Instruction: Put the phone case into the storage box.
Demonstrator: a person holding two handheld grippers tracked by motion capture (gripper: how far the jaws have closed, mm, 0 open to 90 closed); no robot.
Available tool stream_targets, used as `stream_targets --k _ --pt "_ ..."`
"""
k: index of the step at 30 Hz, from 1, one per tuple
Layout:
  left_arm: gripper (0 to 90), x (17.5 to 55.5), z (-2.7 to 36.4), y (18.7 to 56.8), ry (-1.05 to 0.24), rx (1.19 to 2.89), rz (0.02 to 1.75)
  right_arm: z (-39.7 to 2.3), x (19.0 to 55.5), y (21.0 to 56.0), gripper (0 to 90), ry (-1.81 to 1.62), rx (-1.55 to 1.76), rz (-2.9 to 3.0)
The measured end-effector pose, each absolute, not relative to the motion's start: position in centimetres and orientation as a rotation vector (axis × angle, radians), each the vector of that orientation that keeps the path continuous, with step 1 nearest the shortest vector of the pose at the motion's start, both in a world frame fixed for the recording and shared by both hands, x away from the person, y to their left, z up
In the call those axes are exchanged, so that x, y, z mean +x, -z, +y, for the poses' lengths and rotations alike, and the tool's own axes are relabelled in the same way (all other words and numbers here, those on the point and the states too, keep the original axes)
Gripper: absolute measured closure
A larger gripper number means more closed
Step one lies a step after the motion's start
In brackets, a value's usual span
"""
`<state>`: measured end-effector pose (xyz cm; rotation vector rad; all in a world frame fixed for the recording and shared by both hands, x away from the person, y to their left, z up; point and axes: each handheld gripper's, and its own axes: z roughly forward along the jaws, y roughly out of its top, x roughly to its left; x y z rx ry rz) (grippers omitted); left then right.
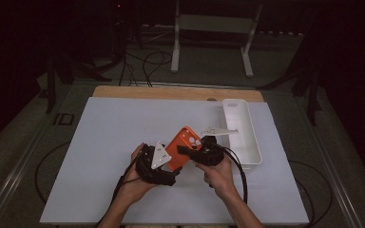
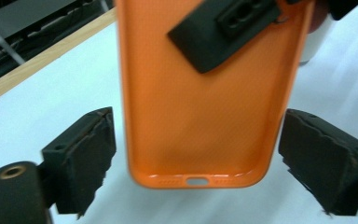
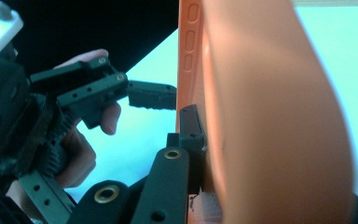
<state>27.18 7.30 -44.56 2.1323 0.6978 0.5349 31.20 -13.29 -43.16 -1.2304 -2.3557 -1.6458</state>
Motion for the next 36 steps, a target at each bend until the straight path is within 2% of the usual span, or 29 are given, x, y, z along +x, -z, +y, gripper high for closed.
stream_targets --k 9,36 --pt "2.5 27.5 8.2 44.6 -0.466 2.123 0.709 -13.5 30.9 43.0 88.0 1.635 -1.175 -2.417" --pt "5.1 27.7 8.8 44.9 -0.28 2.119 0.618 -14.3 29.6 42.2 87.7 1.657 -0.918 -2.557"
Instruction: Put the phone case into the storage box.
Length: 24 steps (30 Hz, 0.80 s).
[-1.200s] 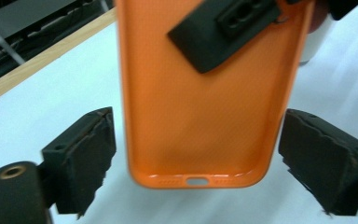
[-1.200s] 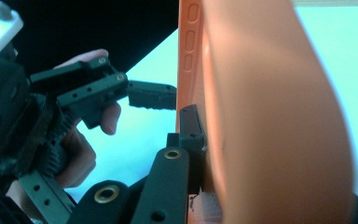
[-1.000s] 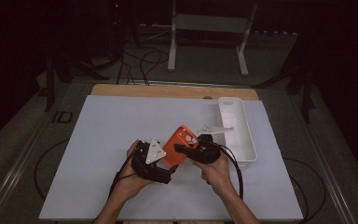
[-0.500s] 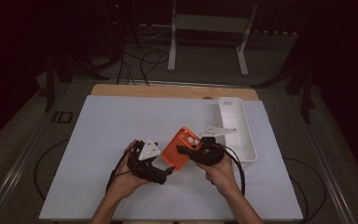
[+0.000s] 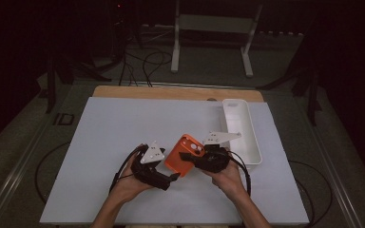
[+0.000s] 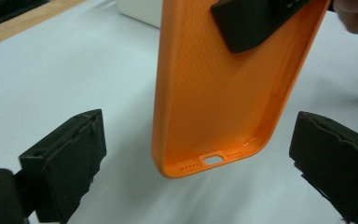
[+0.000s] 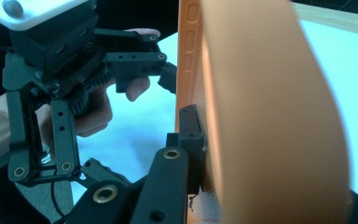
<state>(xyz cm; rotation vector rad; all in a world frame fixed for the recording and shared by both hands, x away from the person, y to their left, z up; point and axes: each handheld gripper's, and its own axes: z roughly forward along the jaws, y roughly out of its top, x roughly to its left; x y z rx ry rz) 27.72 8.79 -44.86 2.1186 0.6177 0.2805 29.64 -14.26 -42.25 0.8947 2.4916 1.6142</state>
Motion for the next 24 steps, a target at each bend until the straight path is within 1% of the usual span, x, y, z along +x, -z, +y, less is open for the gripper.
stream_targets --k 18,24 --pt "17.4 27.75 9.06 45.05 -0.174 2.084 0.543 -13.85 29.15 42.23 87.5 -1.652 0.764 2.545" --pt "26.0 27.81 9.13 45.14 -0.121 2.073 0.508 -13.86 29.01 42.12 87.5 -1.66 0.713 2.554"
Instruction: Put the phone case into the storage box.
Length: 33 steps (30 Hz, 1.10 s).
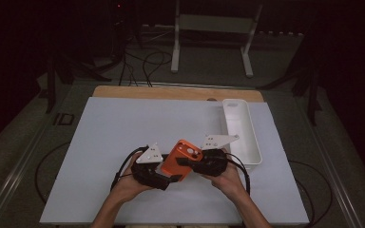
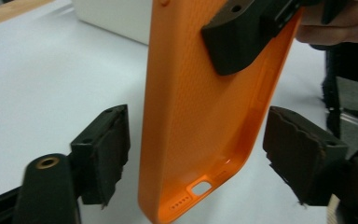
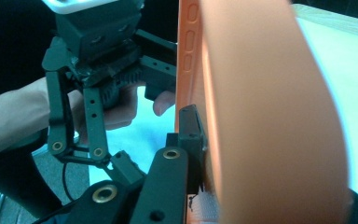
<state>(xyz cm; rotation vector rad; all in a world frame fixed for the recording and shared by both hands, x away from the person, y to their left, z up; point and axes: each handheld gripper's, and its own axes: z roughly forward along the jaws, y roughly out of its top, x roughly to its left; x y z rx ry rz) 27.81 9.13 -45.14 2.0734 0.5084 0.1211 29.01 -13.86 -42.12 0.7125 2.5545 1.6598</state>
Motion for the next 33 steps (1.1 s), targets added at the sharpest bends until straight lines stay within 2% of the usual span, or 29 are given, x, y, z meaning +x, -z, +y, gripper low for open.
stream_targets --k 8,12,17,24,26,29,33 --pt "43.1 27.96 9.32 45.44 -0.035 2.062 0.465 -13.66 28.82 42.16 87.5 -1.67 0.666 2.577" --pt "55.6 28.06 9.58 45.51 -0.02 2.051 0.459 -13.65 28.77 42.14 87.3 -1.678 0.645 2.589" --pt "66.4 27.94 9.83 45.6 -0.008 2.048 0.418 -13.82 28.87 42.16 86.0 -1.695 0.623 2.603" --pt "80.4 27.76 9.89 45.69 -0.027 2.047 0.404 -13.95 29.01 42.16 75.2 -1.71 0.622 2.615" --pt "84.2 27.69 9.88 45.69 -0.038 2.044 0.408 -13.97 29.08 42.21 69.3 -1.714 0.623 2.615" --pt "85.4 27.63 9.81 45.68 -0.057 2.042 0.419 -13.94 29.13 42.25 60.1 -1.696 0.672 2.586" --pt "85.5 27.56 9.76 45.65 -0.08 2.041 0.434 -13.86 29.19 42.3 53.5 -1.676 0.712 2.565"
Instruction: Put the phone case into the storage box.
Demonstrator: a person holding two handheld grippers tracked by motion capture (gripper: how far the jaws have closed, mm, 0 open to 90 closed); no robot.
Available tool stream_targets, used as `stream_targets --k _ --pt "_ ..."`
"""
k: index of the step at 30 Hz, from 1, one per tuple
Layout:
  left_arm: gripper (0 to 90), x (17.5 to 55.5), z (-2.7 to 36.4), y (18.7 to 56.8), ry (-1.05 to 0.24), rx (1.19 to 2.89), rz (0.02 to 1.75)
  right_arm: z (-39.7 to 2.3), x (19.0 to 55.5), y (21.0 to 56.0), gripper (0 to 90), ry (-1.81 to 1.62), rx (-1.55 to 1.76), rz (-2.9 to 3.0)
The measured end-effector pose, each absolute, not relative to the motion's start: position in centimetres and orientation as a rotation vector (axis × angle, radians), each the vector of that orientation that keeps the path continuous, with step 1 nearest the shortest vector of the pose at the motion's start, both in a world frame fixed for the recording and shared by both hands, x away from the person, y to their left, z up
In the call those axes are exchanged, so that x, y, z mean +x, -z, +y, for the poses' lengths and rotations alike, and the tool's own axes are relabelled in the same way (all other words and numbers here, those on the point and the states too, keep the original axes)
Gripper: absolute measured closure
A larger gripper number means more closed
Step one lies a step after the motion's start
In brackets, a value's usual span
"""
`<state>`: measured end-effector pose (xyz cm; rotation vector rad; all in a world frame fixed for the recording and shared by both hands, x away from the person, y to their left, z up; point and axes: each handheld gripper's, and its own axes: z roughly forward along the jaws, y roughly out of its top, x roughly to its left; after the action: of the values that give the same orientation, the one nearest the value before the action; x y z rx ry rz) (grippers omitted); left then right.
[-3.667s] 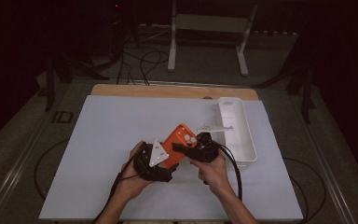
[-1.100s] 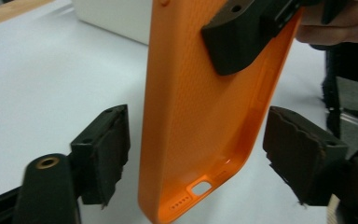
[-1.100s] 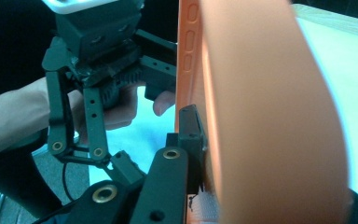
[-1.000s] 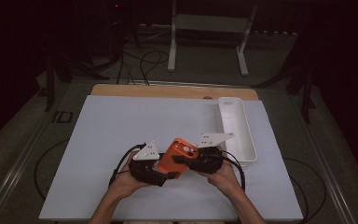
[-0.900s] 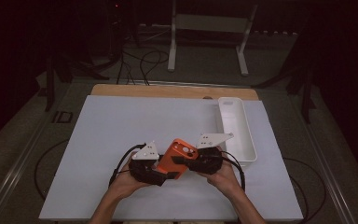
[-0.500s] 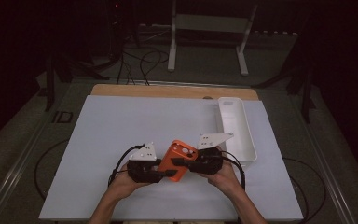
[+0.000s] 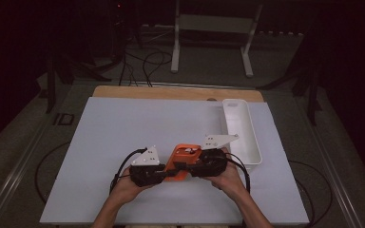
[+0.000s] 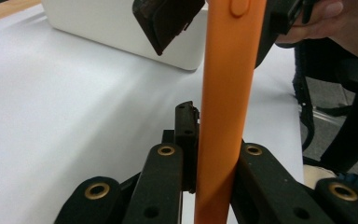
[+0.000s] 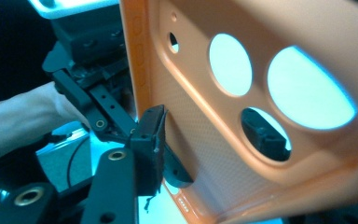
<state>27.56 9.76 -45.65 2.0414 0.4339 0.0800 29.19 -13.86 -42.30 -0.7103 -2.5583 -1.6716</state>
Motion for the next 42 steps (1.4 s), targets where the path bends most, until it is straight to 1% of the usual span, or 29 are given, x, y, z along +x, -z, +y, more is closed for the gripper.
stream_targets --k 2,7,8,16,21,28,31,37,42 --pt "85.6 27.6 9.8 45.6 -0.092 2.045 0.441 -13.7 29.1 42.3 50.2 1.662 -0.736 -2.588" --pt "85.5 27.6 9.6 45.7 -0.117 2.046 0.456 -13.5 29.0 42.4 36.5 1.655 -0.786 -2.613" --pt "85.6 27.6 9.6 45.7 -0.119 2.045 0.459 -13.5 29.1 42.4 35.1 1.663 -0.795 -2.607" --pt "85.5 27.5 9.6 45.6 -0.145 2.038 0.484 -14.0 29.2 42.4 29.0 1.674 -0.853 -2.57" --pt "85.5 27.5 9.6 45.6 -0.167 2.037 0.499 -14.2 29.1 42.2 27.8 1.688 -0.883 -2.56" --pt "85.4 27.5 9.7 45.6 -0.201 2.029 0.536 -14.5 28.9 42.0 16.7 1.706 -0.947 -2.566" --pt "85.5 27.5 9.6 45.6 -0.212 2.027 0.549 -14.6 28.9 41.9 13.5 1.717 -0.976 -2.569" --pt "85.4 27.5 9.6 45.6 -0.237 2.019 0.579 -14.8 28.8 41.8 9.8 1.739 -1.013 -2.554" --pt "85.4 27.5 9.6 45.6 -0.265 2.017 0.599 -14.9 28.7 41.7 9.8 1.757 -1.036 -2.553"
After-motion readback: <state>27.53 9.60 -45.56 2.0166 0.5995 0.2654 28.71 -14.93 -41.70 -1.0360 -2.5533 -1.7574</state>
